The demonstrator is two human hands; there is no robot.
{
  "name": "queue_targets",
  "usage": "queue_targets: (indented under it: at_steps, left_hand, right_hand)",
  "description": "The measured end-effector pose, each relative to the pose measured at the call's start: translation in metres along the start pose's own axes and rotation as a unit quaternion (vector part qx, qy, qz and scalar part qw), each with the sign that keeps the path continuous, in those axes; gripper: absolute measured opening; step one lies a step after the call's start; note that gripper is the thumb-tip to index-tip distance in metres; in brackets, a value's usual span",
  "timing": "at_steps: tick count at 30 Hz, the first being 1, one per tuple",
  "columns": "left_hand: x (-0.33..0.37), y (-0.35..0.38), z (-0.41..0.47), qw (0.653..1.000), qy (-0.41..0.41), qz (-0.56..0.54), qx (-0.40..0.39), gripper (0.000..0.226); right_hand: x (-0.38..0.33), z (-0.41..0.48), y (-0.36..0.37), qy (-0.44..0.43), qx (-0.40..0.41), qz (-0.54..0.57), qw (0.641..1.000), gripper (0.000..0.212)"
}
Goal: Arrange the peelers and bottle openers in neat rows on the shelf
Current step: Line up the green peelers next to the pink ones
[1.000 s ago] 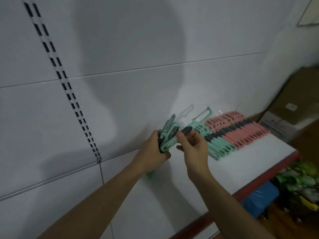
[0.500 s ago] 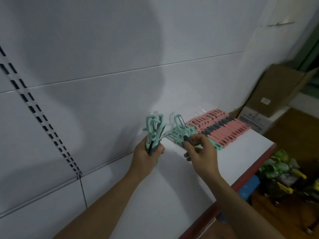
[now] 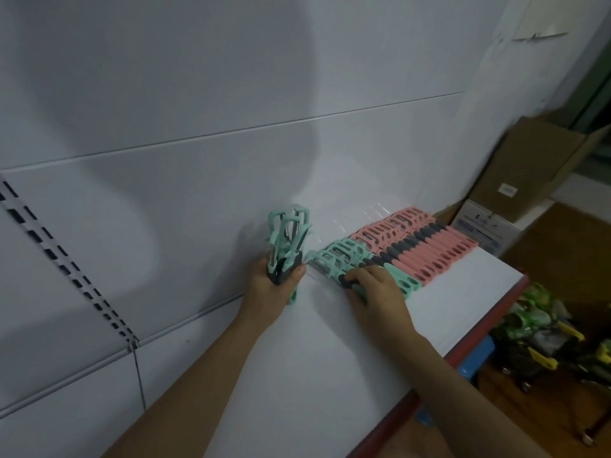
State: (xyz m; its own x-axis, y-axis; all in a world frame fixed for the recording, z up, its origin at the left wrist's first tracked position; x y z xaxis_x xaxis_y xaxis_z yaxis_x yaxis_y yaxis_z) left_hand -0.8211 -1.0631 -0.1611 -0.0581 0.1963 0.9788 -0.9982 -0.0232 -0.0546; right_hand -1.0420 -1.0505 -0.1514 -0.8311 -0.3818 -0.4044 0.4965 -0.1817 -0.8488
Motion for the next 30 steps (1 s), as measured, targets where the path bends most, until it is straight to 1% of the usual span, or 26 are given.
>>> queue_targets:
  at_steps: [3, 6, 7, 9, 11, 12, 14, 17, 19, 20, 22, 23, 25, 27, 29, 30]
  left_hand:
    - [0.001, 0.004, 0.005, 0.999, 0.0, -0.025, 0.031, 0.02]
    - [-0.001, 0.011, 0.004, 0.997, -0.004, -0.048, 0.055, 0.022]
    - [-0.002, 0.012, 0.002, 0.998, 0.002, -0.042, 0.055, 0.024]
    - [0.0, 0.013, -0.003, 0.999, 0.009, -0.022, 0.04, 0.036]
    - [-0.003, 0.012, -0.003, 0.999, 0.006, -0.01, 0.033, 0.04]
    - [-0.004, 0.011, -0.003, 0.999, 0.001, -0.008, 0.036, 0.038]
    - [-0.006, 0.01, -0.003, 0.999, -0.015, -0.015, 0.036, 0.026]
    - [-0.001, 0.012, -0.004, 0.999, -0.017, -0.034, 0.026, 0.024]
    - [0.005, 0.013, -0.004, 0.999, 0.015, -0.03, 0.0, 0.025]
    - [0.009, 0.014, -0.004, 0.999, 0.036, -0.023, -0.018, 0.028]
    - [0.013, 0.017, -0.004, 0.996, 0.059, -0.023, -0.056, 0.031]
    - [0.012, 0.018, -0.004, 0.996, 0.061, -0.026, -0.065, 0.033]
    - [0.01, 0.018, -0.003, 0.997, 0.063, -0.024, -0.047, 0.032]
    - [0.005, 0.016, -0.001, 0.997, 0.066, -0.027, -0.016, 0.027]
    - [0.001, 0.014, 0.001, 0.997, 0.057, -0.041, 0.013, 0.025]
    - [-0.001, 0.014, 0.003, 0.997, 0.052, -0.047, 0.026, 0.023]
  right_hand:
    - [-0.001, 0.0, 0.004, -0.017, 0.001, -0.005, 1.0, 0.016]
    - [-0.003, 0.0, 0.008, -0.022, 0.023, -0.003, 0.999, 0.021]
    - [-0.003, -0.001, 0.01, -0.022, 0.03, -0.002, 0.999, 0.022]
    - [-0.002, -0.001, 0.012, -0.02, 0.039, 0.001, 0.999, 0.025]
    - [0.001, -0.001, 0.014, -0.019, 0.04, -0.005, 0.999, 0.025]
    - [0.002, -0.001, 0.015, -0.021, 0.041, -0.009, 0.999, 0.024]
    - [0.003, -0.001, 0.014, -0.022, 0.039, -0.013, 0.999, 0.023]
    - [-0.005, -0.001, 0.009, -0.015, 0.042, -0.023, 0.999, 0.021]
    - [-0.014, 0.004, 0.003, -0.021, 0.063, 0.029, 0.997, 0.025]
    - [-0.021, 0.009, -0.001, -0.014, 0.059, 0.081, 0.995, 0.025]
    - [-0.032, 0.02, -0.005, 0.006, 0.016, 0.217, 0.976, 0.017]
    - [-0.037, 0.026, -0.005, 0.014, -0.01, 0.289, 0.957, 0.013]
    - [-0.045, 0.029, -0.003, 0.039, -0.025, 0.411, 0.91, 0.011]
    - [-0.047, 0.026, -0.001, 0.08, 0.006, 0.478, 0.875, 0.016]
    - [-0.043, 0.019, -0.002, 0.102, 0.04, 0.492, 0.863, 0.018]
    - [-0.04, 0.015, -0.004, 0.1, 0.052, 0.484, 0.868, 0.02]
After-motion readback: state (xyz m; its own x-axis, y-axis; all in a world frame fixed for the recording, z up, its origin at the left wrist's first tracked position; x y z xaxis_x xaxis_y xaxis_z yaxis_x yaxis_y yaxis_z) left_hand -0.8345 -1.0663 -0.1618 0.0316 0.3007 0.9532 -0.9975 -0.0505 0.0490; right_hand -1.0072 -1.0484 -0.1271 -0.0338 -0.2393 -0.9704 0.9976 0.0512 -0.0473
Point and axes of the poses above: each hand's wrist, its own z-axis towards the middle knuckle, its own y-axis out of the palm, x = y × z, the point moved 1 cm from there along z, towards the middle knuckle, and after that the axes turned 7 degrees about -x, right-handed, at the moved point
